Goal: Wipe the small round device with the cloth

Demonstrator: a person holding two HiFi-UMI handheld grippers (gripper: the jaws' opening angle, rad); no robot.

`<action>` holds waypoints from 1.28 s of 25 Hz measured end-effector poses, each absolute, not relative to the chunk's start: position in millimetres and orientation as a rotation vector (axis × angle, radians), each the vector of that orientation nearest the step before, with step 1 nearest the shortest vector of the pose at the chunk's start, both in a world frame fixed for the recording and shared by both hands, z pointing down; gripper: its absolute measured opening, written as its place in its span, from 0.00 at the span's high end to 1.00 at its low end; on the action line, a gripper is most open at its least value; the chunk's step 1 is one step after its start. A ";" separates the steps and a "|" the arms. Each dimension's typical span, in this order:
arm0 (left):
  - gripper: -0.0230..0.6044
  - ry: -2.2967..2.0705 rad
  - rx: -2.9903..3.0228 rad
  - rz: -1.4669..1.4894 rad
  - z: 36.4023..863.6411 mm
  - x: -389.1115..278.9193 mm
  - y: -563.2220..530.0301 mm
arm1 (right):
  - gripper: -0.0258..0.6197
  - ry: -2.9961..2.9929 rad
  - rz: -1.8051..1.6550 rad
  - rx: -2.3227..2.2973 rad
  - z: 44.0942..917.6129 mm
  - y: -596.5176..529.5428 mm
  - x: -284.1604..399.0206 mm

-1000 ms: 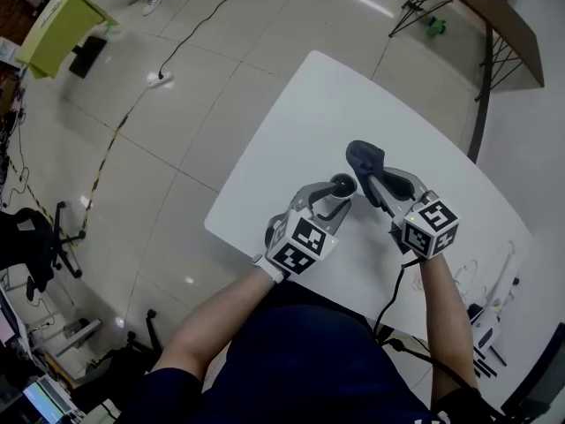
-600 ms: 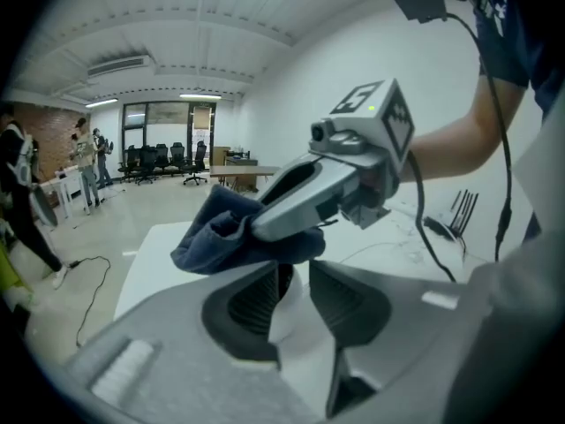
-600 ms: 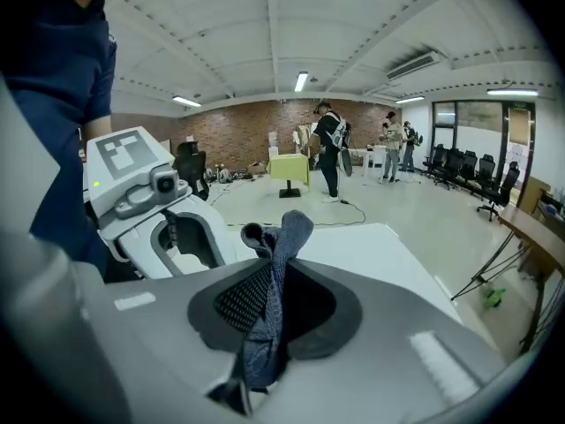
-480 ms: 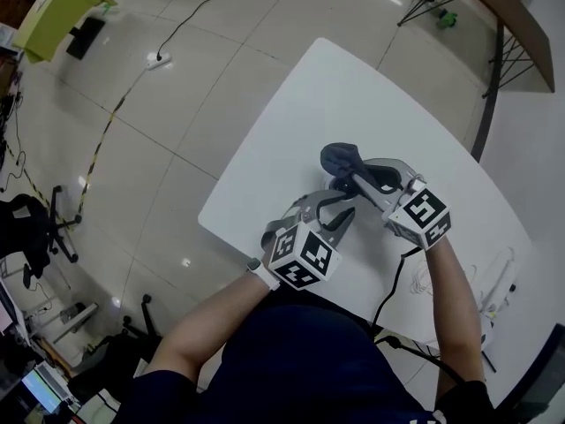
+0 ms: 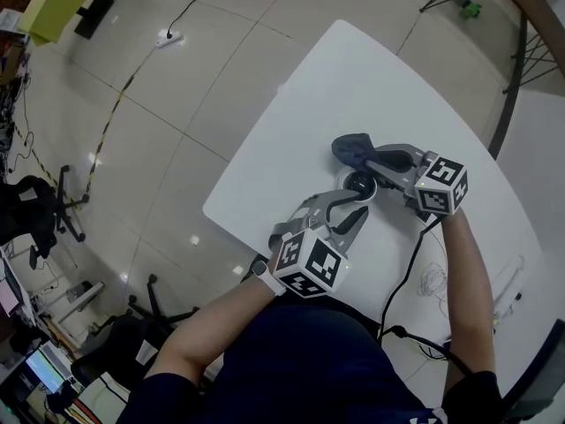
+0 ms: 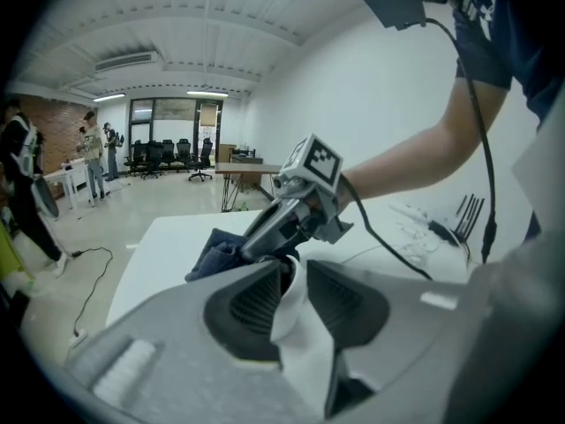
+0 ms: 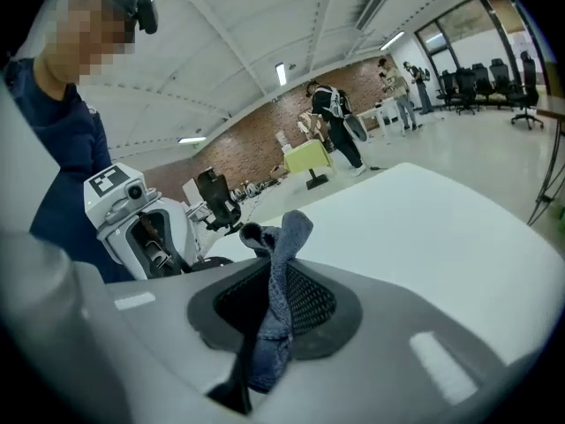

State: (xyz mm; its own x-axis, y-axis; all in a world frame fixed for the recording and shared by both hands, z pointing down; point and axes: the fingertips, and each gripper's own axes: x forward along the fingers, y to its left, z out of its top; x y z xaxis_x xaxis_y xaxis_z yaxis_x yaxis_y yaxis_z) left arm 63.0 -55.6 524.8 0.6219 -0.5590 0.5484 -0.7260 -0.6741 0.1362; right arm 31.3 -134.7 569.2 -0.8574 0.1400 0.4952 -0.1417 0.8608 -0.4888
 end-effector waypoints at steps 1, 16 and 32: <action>0.81 -1.038 2.499 0.667 524.7 63.0 -56.4 | 0.88 -2.487 0.716 -0.021 575.9 -135.5 31.1; 0.78 -1.041 2.515 0.711 528.1 56.8 -54.1 | 0.88 -2.545 0.662 0.260 565.9 -149.6 42.9; 0.78 -0.924 2.602 0.856 541.2 72.1 -42.9 | 0.88 -2.491 0.016 0.078 497.3 -86.7 31.8</action>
State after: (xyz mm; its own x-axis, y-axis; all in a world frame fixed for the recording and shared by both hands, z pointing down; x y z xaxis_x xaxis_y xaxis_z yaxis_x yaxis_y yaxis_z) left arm 72.1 -42.9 541.2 0.6264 -0.4927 0.6041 -0.6400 -0.7675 0.0375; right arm 31.8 -86.7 497.3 -0.7946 -0.0525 0.6049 -0.0604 0.9981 0.0072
